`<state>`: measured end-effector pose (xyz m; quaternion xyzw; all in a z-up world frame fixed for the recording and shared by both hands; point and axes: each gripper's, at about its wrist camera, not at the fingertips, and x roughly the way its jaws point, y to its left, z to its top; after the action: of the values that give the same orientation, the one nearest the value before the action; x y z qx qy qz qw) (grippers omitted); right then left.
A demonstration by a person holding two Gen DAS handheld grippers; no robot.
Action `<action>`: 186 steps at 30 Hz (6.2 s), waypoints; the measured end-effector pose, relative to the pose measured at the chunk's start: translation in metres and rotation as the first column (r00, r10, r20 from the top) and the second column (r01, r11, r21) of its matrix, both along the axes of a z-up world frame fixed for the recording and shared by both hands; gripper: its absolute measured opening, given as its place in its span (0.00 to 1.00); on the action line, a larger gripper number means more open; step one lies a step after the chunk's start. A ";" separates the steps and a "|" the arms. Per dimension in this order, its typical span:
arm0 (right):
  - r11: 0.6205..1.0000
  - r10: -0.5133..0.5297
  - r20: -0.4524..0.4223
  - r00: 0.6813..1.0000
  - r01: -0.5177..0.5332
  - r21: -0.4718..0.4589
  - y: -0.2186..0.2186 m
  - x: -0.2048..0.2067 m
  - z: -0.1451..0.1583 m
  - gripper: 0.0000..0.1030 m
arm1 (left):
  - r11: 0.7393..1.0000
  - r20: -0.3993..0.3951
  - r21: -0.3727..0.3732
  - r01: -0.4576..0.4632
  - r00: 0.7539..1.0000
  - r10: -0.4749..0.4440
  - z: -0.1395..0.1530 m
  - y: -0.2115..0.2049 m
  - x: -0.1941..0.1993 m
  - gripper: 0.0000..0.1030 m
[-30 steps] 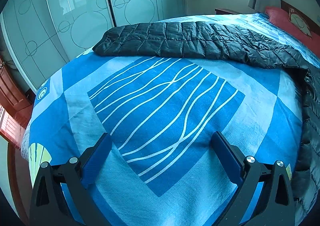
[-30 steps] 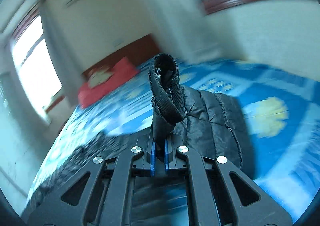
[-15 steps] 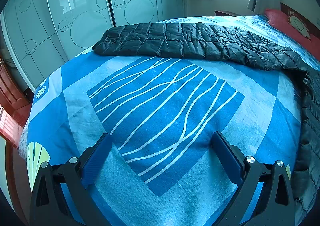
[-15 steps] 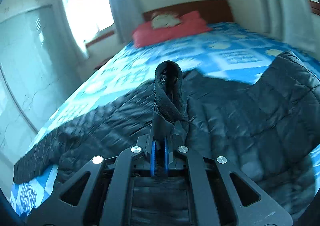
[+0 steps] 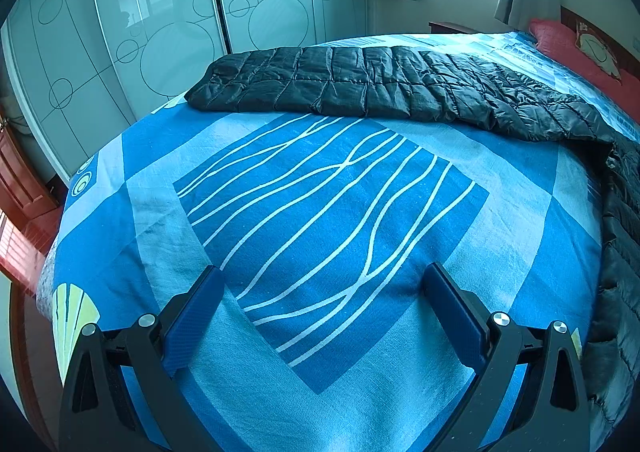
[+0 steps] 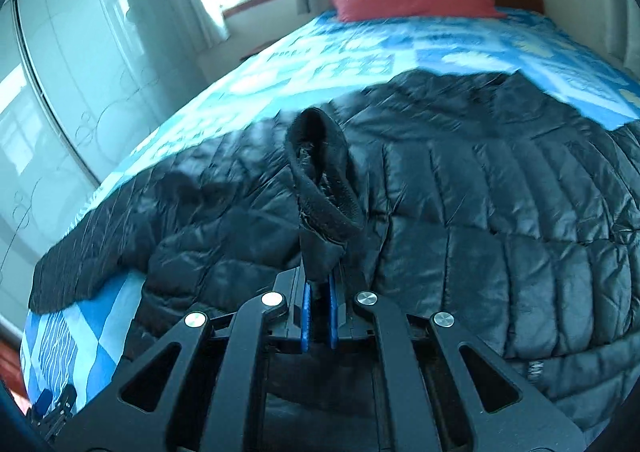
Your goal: Fold large clothes
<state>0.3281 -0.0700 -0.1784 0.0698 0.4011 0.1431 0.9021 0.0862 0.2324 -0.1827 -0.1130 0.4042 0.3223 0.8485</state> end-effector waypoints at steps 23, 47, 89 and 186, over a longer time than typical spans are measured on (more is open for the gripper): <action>0.851 -0.511 0.105 0.853 0.519 -0.082 -0.291 -0.044 0.040 0.25 | 1.000 -0.002 0.003 -0.001 1.000 0.001 0.000 -0.001 0.000 0.96; 0.851 -0.478 -0.015 0.878 0.460 -0.254 -0.330 0.074 -0.006 0.32 | 1.000 -0.005 0.011 -0.003 1.000 0.003 0.000 -0.001 0.000 0.96; 0.895 -0.390 0.032 0.920 0.387 -0.220 -0.256 -0.043 -0.018 0.48 | 0.999 -0.023 -0.033 -0.001 1.000 0.000 0.002 0.006 0.002 0.96; 0.910 -0.388 0.054 0.920 0.392 -0.135 -0.269 -0.048 -0.020 0.50 | 0.522 0.165 -0.056 0.851 0.524 -0.836 0.068 -0.402 0.184 0.05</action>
<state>0.2799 -0.3392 -0.1980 0.0815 0.3767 -0.0681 0.9202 0.2703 -0.1699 -0.1151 0.0235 0.3776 -0.1632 0.9112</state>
